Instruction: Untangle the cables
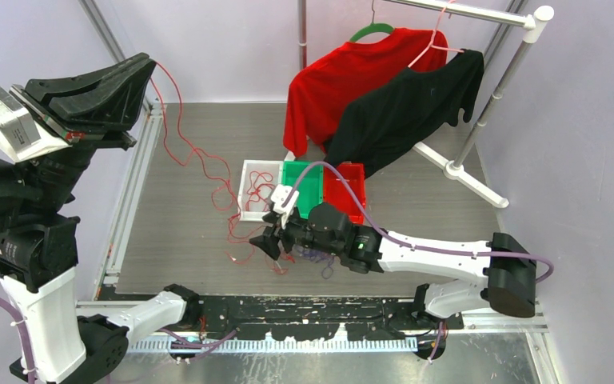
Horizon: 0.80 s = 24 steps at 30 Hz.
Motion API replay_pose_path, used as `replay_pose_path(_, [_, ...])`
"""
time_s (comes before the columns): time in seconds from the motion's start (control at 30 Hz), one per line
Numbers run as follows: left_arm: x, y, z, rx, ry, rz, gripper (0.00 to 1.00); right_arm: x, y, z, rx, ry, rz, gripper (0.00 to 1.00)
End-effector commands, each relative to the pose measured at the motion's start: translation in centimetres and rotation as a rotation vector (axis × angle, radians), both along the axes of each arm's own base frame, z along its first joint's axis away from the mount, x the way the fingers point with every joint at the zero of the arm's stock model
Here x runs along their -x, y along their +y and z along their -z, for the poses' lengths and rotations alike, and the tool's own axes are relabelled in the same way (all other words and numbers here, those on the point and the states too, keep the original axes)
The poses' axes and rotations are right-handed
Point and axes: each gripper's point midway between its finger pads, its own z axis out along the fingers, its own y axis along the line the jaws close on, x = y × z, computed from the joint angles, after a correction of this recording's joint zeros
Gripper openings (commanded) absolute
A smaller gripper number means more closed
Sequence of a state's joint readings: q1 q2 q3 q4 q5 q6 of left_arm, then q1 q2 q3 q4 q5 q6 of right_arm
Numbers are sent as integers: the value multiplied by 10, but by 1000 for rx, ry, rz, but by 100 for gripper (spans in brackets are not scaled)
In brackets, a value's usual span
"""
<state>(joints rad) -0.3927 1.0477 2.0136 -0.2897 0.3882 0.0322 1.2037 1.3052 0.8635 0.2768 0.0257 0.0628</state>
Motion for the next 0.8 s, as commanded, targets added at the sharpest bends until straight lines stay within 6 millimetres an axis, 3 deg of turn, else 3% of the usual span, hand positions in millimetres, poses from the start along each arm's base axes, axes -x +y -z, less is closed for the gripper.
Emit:
replay_pose_path(0.0, [6, 1, -5, 8, -17, 13, 0, 23, 11, -68, -171, -27, -84, 67])
replay_pose_path(0.13, [9, 2, -7, 13, -21, 14, 0, 27, 19, -77, -200, -24, -96, 67])
replay_pose_path(0.53, [13, 4, -9, 19, -30, 8, 0, 23, 57, -67, -219, 12, -108, 63])
replay_pose_path(0.7, [16, 6, -10, 19, -39, 2, 0, 14, 66, -70, -227, 7, -76, 58])
replay_pose_path(0.77, [17, 7, -10, 19, -42, 0, 0, 10, 68, -69, -222, 9, -52, 52])
